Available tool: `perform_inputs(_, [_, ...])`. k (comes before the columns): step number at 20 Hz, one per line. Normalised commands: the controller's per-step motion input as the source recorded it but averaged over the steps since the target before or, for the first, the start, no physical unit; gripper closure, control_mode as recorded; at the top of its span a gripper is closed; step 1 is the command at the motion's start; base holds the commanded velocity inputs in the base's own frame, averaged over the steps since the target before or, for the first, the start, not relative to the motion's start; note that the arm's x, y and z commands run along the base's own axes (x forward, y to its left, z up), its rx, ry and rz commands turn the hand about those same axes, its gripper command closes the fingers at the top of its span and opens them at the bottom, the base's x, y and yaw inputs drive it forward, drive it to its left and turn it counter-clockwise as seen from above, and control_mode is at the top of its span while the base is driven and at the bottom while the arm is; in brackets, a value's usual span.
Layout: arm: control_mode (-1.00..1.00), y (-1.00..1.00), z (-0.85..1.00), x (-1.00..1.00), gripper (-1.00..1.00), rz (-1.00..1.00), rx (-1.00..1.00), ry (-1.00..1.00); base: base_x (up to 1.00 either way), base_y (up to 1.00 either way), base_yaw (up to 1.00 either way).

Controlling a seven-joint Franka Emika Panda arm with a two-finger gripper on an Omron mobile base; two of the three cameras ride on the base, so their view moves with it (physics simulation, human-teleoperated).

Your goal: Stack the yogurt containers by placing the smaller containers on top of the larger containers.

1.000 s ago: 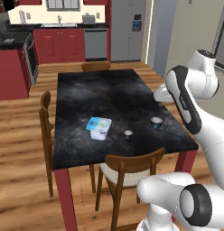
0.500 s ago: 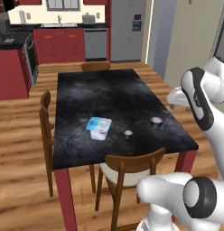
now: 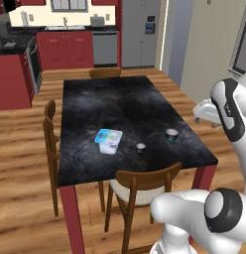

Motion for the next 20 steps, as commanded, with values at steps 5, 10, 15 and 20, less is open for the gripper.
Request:
perform_inputs(5, [-1.0, -0.08, -0.17, 0.0, -1.0, -0.09, 0.08, 0.01, 0.0, 0.0, 0.0])
perform_inputs(10, [-1.0, 0.0, -0.12, 0.01, -1.0, -0.11, 0.06, 0.05, 0.0, 0.0, 0.0])
perform_inputs(15, [-1.0, 0.0, -0.16, 0.13, -1.0, -0.09, 0.05, 0.11, 0.0, 0.0, 0.0])
perform_inputs(20, [-1.0, 0.0, -0.17, 0.2, -1.0, -0.08, 0.04, 0.11, 0.0, 0.0, 0.0])
